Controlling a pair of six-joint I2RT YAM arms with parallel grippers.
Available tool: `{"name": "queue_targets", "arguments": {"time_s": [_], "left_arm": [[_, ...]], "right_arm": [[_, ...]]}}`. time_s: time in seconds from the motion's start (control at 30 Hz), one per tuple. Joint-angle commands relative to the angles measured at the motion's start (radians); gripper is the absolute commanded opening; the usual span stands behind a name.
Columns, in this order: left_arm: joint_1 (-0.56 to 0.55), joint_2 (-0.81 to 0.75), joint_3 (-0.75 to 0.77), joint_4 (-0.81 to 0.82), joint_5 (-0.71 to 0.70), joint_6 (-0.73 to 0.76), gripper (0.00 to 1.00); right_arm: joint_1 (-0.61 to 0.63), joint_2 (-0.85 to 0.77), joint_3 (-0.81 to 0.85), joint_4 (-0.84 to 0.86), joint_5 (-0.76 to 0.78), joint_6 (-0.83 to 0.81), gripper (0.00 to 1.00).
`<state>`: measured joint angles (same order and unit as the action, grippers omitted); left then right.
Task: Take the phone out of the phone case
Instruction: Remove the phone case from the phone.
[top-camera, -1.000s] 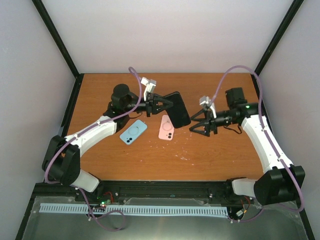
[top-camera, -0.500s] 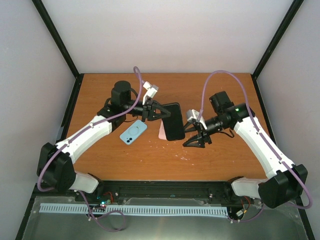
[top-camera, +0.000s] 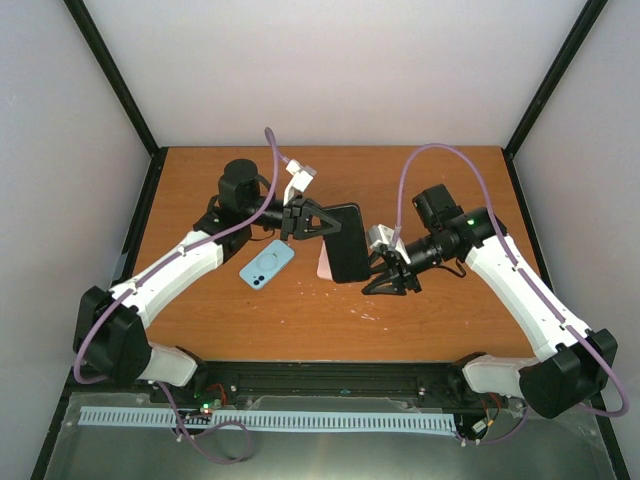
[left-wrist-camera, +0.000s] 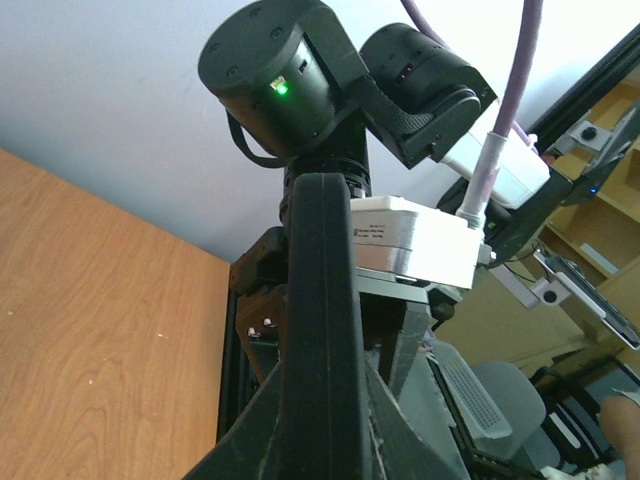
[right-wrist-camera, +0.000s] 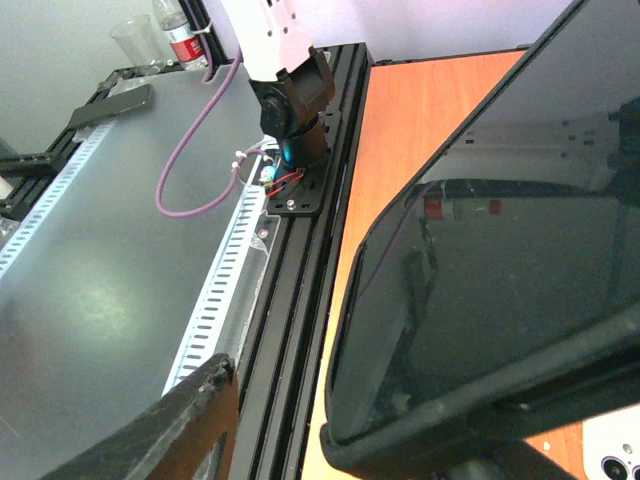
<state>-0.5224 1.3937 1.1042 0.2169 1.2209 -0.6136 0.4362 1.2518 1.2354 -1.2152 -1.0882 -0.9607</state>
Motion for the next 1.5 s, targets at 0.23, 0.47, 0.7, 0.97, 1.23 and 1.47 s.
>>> {"name": "queue_targets", "arguments": {"time_s": [0.23, 0.47, 0.7, 0.97, 1.23, 1.47], "left_arm": [[0.013, 0.041, 0.042, 0.070, 0.025, -0.007, 0.00], [0.013, 0.058, 0.014, 0.165, 0.056, -0.063, 0.00], [0.013, 0.056, -0.029, 0.278, 0.079, -0.141, 0.00], [0.006, 0.121, -0.089, 0.796, 0.224, -0.554, 0.00], [-0.034, 0.073, -0.064, 0.732, 0.335, -0.511, 0.00], [-0.094, 0.034, -0.033, 0.610, 0.395, -0.410, 0.00]], "right_arm": [[0.019, -0.036, 0.003, -0.090, -0.090, -0.097, 0.32], [0.022, -0.043, -0.005, -0.068, -0.118, -0.081, 0.24], [0.027, -0.031, -0.017, 0.015, -0.133, -0.024, 0.16], [0.029, -0.011, 0.011, 0.065, -0.066, -0.048, 0.13], [0.032, 0.012, 0.055, 0.030, -0.013, -0.108, 0.11], [0.030, 0.058, 0.061, 0.043, -0.014, -0.088, 0.08]]}}
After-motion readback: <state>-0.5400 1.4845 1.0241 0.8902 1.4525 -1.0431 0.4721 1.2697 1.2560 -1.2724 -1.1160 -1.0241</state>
